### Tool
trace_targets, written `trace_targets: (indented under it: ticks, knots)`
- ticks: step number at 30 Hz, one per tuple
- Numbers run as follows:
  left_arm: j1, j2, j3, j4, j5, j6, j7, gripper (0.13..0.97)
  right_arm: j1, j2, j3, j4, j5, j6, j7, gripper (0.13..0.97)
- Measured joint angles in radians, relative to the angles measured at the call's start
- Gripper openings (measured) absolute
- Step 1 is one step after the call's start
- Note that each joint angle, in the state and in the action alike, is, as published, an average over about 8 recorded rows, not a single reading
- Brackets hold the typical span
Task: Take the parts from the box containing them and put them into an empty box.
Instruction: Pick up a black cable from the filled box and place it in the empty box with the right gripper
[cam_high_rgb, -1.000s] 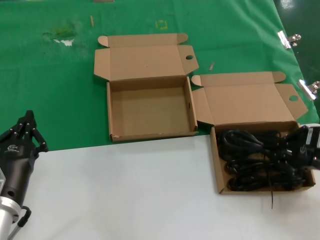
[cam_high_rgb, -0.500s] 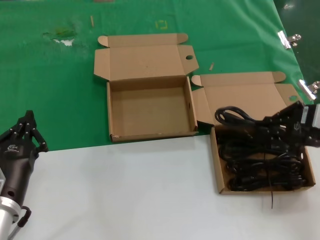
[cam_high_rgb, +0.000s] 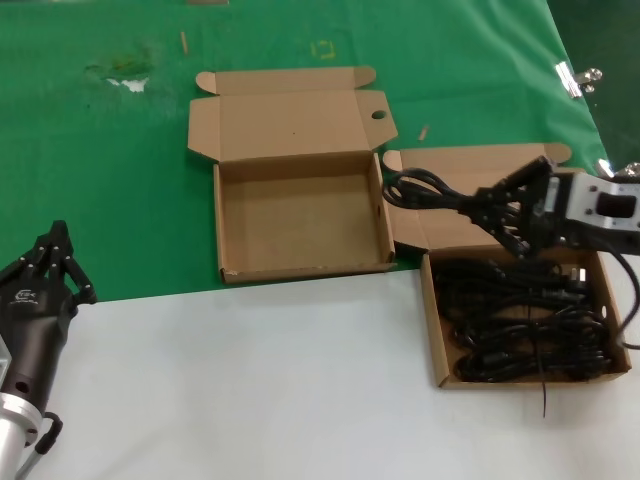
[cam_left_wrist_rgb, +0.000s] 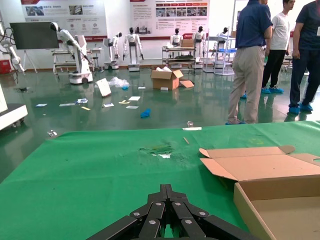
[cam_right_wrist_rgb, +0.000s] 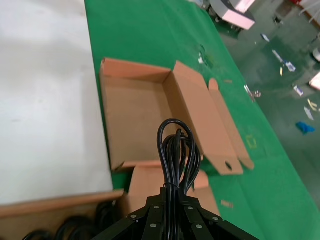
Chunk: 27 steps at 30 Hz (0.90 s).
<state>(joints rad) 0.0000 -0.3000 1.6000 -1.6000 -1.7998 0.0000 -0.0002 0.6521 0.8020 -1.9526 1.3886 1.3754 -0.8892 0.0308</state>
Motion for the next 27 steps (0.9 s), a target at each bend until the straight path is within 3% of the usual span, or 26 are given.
trace_targets:
  ticks: [27]
  knots:
    - [0.0, 0.0, 0.0, 0.0, 0.0, 0.0, 0.0, 0.14, 0.214, -0.326, -0.131, -0.31, -0.018, 0.043, -0.246, 0.168]
